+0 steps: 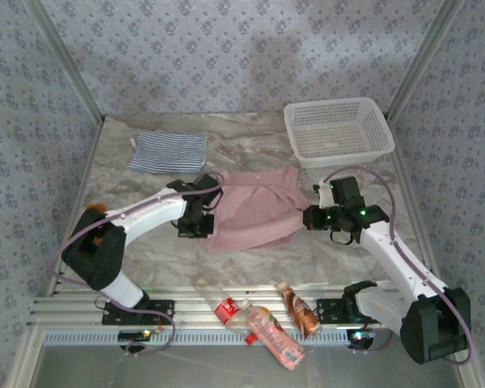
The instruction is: Fold and stack the tank tops
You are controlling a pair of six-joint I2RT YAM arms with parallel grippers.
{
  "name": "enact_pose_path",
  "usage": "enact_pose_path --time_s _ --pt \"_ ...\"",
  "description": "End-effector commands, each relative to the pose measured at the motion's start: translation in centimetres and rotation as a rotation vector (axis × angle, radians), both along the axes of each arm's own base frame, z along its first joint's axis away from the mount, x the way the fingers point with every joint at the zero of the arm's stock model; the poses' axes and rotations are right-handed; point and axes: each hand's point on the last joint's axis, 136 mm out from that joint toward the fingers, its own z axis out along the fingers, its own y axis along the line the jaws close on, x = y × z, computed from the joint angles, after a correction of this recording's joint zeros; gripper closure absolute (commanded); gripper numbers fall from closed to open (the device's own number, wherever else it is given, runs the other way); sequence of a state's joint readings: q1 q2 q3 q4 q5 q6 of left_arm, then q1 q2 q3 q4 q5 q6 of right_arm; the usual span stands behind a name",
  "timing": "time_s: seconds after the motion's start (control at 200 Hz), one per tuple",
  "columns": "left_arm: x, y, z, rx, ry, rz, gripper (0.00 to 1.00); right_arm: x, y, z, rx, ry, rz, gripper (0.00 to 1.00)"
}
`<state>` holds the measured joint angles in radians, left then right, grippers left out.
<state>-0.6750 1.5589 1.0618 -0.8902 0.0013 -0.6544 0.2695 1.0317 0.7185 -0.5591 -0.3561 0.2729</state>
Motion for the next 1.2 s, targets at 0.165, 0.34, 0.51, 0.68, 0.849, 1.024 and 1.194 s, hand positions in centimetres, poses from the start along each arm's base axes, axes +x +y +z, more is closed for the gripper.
enact_pose_path --time_s 0.165,0.34,0.51,0.68,0.849,1.024,1.194 --pt "4.2 2.4 14.7 -0.077 -0.344 0.081 1.00 1.8 -1.9 9.7 -0.019 -0.263 -0.022 1.00" --pt "6.8 5.3 25.9 -0.117 -0.673 0.163 1.00 3.6 -3.1 20.2 -0.014 -0.541 -0.041 1.00" --pt "8.2 7.3 35.6 -0.144 -0.963 0.195 1.00 5.1 -2.7 30.3 0.033 -0.797 -0.032 1.00" --pt "12.0 8.7 39.0 -0.130 -1.085 0.226 1.00 10.5 -2.1 34.8 0.034 -0.941 -0.017 1.00" --pt "16.2 8.9 42.6 -0.111 -1.201 0.225 1.00 16.6 -0.7 38.6 0.084 -1.054 -0.016 1.00" --pt "18.9 9.9 46.5 -0.110 -1.293 0.235 1.00 19.7 1.1 41.8 0.095 -1.128 0.026 1.00" --pt "19.2 9.2 49.9 -0.115 -1.358 0.151 1.00 20.6 1.2 43.6 0.086 -1.153 0.038 1.00"
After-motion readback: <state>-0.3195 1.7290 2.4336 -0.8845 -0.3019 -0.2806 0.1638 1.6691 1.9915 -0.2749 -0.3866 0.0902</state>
